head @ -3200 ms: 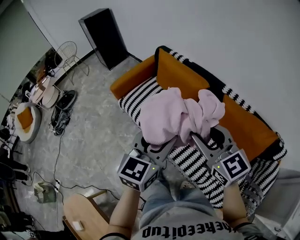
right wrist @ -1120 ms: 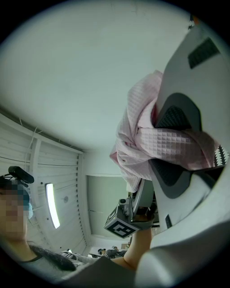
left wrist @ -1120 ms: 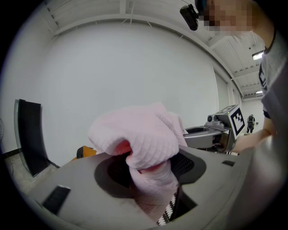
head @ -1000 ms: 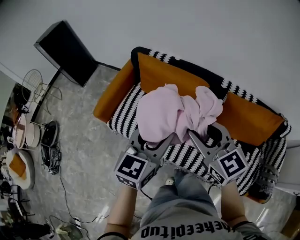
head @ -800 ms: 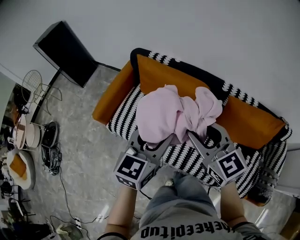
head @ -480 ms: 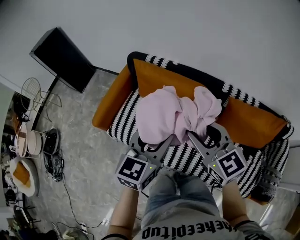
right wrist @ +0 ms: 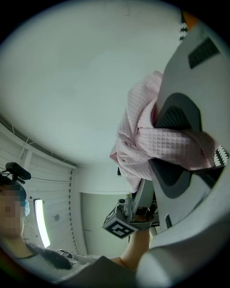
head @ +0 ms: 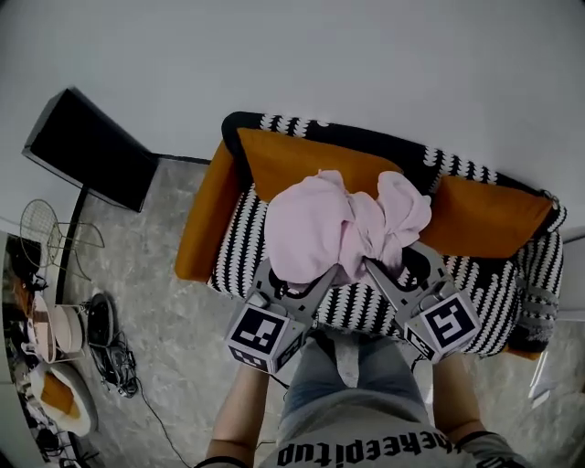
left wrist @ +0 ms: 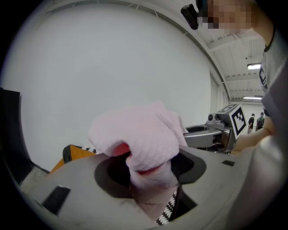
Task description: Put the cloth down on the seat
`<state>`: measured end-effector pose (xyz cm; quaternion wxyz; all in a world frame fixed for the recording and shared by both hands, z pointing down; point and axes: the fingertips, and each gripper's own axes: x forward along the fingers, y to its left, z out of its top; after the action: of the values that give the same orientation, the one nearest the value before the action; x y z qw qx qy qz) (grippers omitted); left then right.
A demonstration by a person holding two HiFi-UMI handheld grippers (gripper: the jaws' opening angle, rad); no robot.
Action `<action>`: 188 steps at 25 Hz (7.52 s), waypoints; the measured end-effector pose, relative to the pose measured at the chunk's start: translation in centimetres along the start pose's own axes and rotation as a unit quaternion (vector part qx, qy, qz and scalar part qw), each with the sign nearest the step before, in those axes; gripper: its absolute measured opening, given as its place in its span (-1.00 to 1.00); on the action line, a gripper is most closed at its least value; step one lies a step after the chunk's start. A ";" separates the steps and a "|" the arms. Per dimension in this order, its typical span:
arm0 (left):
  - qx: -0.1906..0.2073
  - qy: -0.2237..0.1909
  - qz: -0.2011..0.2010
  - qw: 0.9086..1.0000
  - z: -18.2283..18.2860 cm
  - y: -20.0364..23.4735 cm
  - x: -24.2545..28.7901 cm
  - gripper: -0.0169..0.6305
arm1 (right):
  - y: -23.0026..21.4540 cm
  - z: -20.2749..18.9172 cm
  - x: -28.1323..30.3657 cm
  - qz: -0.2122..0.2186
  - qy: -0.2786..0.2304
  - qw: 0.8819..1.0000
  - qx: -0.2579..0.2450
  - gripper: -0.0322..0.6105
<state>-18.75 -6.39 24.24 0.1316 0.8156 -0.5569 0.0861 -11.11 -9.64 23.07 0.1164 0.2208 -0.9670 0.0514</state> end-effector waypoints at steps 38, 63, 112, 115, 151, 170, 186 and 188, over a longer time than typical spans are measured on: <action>-0.023 0.135 -0.148 0.979 -15.8 5.1 5.2 -0.14 | 0.7 -16.1 5.9 -0.135 0.093 0.980 0.115 -0.27; -0.063 0.209 -0.148 0.965 -32.1 6.7 9.3 -0.14 | 0.5 -32.5 9.6 -0.124 0.169 0.966 0.150 -0.26; -0.087 0.243 -0.056 0.964 -38.8 12.0 8.9 -0.20 | 1.4 -38.4 12.5 -0.113 0.196 0.959 0.172 -0.68; -0.074 0.228 -0.052 0.969 -37.2 11.3 8.3 -0.38 | 1.6 -37.4 11.9 -0.114 0.194 0.960 0.165 -0.83; -0.007 0.050 -0.160 0.986 -9.6 1.6 4.6 -0.88 | 3.4 -10.6 5.4 -0.094 0.049 0.989 0.103 -0.92; 0.028 -0.018 -0.163 0.986 -1.3 -0.2 1.0 -0.88 | 4.6 -0.4 3.3 -0.092 -0.032 0.994 0.050 -0.91; 0.042 -0.049 -0.168 0.984 1.1 -0.4 -0.7 -0.88 | 5.6 1.3 2.7 -0.094 -0.048 0.994 0.037 -0.91; 0.043 -0.049 -0.168 0.984 1.1 -0.5 -0.8 -0.88 | 5.7 1.4 2.6 -0.095 -0.049 0.994 0.035 -0.91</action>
<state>-18.60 -5.83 22.90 0.0813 0.9058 -0.4132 0.0462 -16.21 -5.80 22.06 0.0656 0.3175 -0.9439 0.0631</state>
